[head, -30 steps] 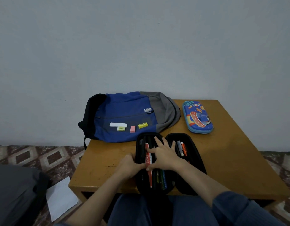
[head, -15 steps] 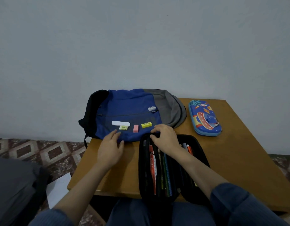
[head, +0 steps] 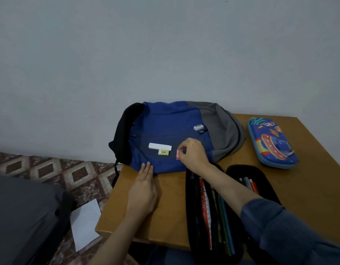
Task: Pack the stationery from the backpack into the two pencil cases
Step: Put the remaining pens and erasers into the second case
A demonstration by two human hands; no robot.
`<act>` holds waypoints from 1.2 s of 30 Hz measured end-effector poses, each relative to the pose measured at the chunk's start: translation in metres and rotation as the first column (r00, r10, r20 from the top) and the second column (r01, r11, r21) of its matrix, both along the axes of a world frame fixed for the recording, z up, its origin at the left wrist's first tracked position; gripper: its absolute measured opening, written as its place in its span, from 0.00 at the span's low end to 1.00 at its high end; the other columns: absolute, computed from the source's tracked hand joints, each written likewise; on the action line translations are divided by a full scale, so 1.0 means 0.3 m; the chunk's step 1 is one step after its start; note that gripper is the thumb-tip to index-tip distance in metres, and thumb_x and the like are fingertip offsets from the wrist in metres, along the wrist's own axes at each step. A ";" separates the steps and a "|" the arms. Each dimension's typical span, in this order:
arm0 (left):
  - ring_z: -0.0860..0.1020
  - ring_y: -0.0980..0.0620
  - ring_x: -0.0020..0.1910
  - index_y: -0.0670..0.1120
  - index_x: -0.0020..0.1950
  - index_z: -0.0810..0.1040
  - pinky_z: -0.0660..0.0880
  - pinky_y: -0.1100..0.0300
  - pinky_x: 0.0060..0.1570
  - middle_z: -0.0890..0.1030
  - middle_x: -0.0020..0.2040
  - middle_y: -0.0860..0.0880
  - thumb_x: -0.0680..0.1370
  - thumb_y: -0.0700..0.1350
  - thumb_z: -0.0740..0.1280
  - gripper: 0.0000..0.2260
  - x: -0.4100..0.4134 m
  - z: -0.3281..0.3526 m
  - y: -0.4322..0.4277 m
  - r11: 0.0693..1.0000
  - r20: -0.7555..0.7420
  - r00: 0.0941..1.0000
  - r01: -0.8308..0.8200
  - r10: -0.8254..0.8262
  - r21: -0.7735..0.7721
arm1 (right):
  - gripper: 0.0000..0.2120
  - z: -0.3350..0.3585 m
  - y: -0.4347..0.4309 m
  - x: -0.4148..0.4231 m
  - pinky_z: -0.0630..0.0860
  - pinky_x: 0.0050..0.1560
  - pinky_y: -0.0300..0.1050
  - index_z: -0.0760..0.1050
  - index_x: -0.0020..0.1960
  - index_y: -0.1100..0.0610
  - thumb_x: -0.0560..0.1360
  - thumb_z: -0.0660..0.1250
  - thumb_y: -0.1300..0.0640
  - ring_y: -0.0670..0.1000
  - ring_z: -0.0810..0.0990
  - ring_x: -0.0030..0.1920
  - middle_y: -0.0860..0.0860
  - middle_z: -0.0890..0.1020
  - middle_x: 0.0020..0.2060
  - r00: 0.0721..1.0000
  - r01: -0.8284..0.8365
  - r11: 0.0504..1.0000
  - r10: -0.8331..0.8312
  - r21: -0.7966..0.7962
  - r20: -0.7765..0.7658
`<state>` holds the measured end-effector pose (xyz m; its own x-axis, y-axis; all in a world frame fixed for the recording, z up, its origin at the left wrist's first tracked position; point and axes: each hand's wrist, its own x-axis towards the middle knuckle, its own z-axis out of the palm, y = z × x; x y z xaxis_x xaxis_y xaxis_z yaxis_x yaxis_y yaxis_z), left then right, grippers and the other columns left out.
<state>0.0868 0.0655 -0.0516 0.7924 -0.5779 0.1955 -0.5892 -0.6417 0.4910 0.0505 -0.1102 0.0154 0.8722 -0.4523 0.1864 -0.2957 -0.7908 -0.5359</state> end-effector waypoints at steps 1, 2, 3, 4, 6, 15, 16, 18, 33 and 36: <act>0.51 0.55 0.76 0.42 0.75 0.58 0.51 0.64 0.72 0.56 0.76 0.49 0.81 0.40 0.54 0.21 -0.003 0.002 -0.001 1.000 -0.003 1.000 0.005 -0.005 -0.008 | 0.09 -0.004 -0.002 0.019 0.73 0.49 0.44 0.81 0.49 0.63 0.75 0.63 0.64 0.55 0.76 0.53 0.57 0.79 0.51 1.000 0.001 1.000 -0.001 -0.006 0.002; 0.51 0.56 0.76 0.42 0.75 0.58 0.51 0.64 0.72 0.56 0.76 0.49 0.81 0.40 0.54 0.21 -0.001 0.001 0.000 1.000 -0.006 1.000 0.006 -0.006 -0.012 | 0.09 -0.009 -0.002 0.041 0.74 0.50 0.45 0.80 0.50 0.63 0.75 0.63 0.64 0.55 0.76 0.54 0.58 0.79 0.52 1.000 0.003 1.000 -0.003 -0.003 -0.003; 0.51 0.56 0.76 0.43 0.75 0.58 0.51 0.64 0.72 0.56 0.76 0.50 0.81 0.40 0.54 0.21 0.000 0.001 0.000 1.000 -0.002 1.000 0.006 -0.006 -0.017 | 0.09 -0.016 -0.005 0.063 0.75 0.51 0.47 0.80 0.51 0.63 0.76 0.63 0.63 0.56 0.77 0.54 0.58 0.79 0.52 1.000 0.007 1.000 -0.007 0.005 -0.014; 0.51 0.56 0.76 0.43 0.75 0.58 0.52 0.64 0.72 0.56 0.76 0.50 0.81 0.41 0.53 0.21 -0.001 0.001 -0.002 1.000 0.004 1.000 0.005 -0.004 -0.021 | 0.09 -0.021 -0.008 0.079 0.76 0.52 0.48 0.80 0.52 0.63 0.76 0.63 0.62 0.56 0.78 0.53 0.58 0.78 0.53 1.000 0.010 1.000 -0.010 0.013 -0.030; 0.51 0.57 0.76 0.44 0.75 0.58 0.51 0.65 0.72 0.56 0.76 0.50 0.81 0.41 0.54 0.21 0.000 -0.001 -0.002 1.000 0.009 1.000 -0.002 0.003 -0.031 | 0.12 -0.034 -0.009 0.116 0.75 0.55 0.49 0.78 0.56 0.62 0.76 0.65 0.58 0.57 0.77 0.56 0.58 0.77 0.56 0.996 0.011 1.000 -0.010 0.014 -0.089; 0.50 0.59 0.75 0.46 0.75 0.58 0.51 0.68 0.70 0.56 0.76 0.53 0.82 0.43 0.53 0.21 0.001 -0.009 -0.002 0.999 0.031 0.999 -0.022 0.023 -0.032 | 0.19 -0.053 0.029 0.206 0.70 0.56 0.51 0.73 0.61 0.60 0.74 0.68 0.51 0.58 0.71 0.60 0.58 0.72 0.59 0.969 -0.016 0.987 -0.024 -0.163 -0.245; 0.50 0.59 0.75 0.46 0.75 0.58 0.50 0.68 0.71 0.56 0.76 0.52 0.82 0.44 0.53 0.21 0.001 -0.008 -0.002 0.999 0.031 0.999 -0.022 0.022 -0.029 | 0.18 -0.048 0.030 0.210 0.70 0.56 0.51 0.73 0.59 0.61 0.74 0.68 0.53 0.58 0.71 0.60 0.58 0.74 0.58 0.972 -0.001 0.988 -0.036 -0.157 -0.233; 0.49 0.60 0.75 0.46 0.75 0.58 0.51 0.67 0.71 0.55 0.76 0.53 0.82 0.44 0.53 0.21 0.001 -0.004 -0.001 1.000 0.021 1.000 -0.020 0.021 -0.024 | 0.13 -0.040 0.028 0.210 0.70 0.54 0.50 0.73 0.56 0.60 0.73 0.68 0.57 0.58 0.74 0.57 0.58 0.78 0.55 0.975 0.031 0.990 -0.060 -0.139 -0.214; 0.52 0.57 0.75 0.44 0.75 0.60 0.53 0.64 0.71 0.58 0.76 0.51 0.81 0.46 0.55 0.22 0.001 0.001 -0.007 0.999 -0.001 1.000 -0.028 0.028 -0.034 | 0.03 0.083 -0.055 -0.013 0.75 0.37 0.45 0.81 0.42 0.55 0.70 0.72 0.61 0.45 0.74 0.27 0.48 0.75 0.25 0.992 0.012 0.971 -0.043 0.240 0.122; 0.53 0.56 0.75 0.44 0.74 0.61 0.53 0.63 0.71 0.59 0.76 0.50 0.81 0.46 0.56 0.21 -0.005 0.001 -0.008 0.999 -0.001 1.000 -0.028 0.028 -0.035 | 0.04 0.093 -0.065 -0.130 0.75 0.29 0.36 0.80 0.45 0.61 0.71 0.69 0.67 0.42 0.77 0.24 0.55 0.80 0.30 0.984 -0.036 0.898 -0.045 0.439 0.174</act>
<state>0.0852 0.0630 -0.0515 0.8084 -0.5480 0.2147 -0.5707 -0.6408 0.5135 0.0116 -0.1299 0.0434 0.8417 -0.5271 0.1172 -0.1679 -0.4619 -0.8709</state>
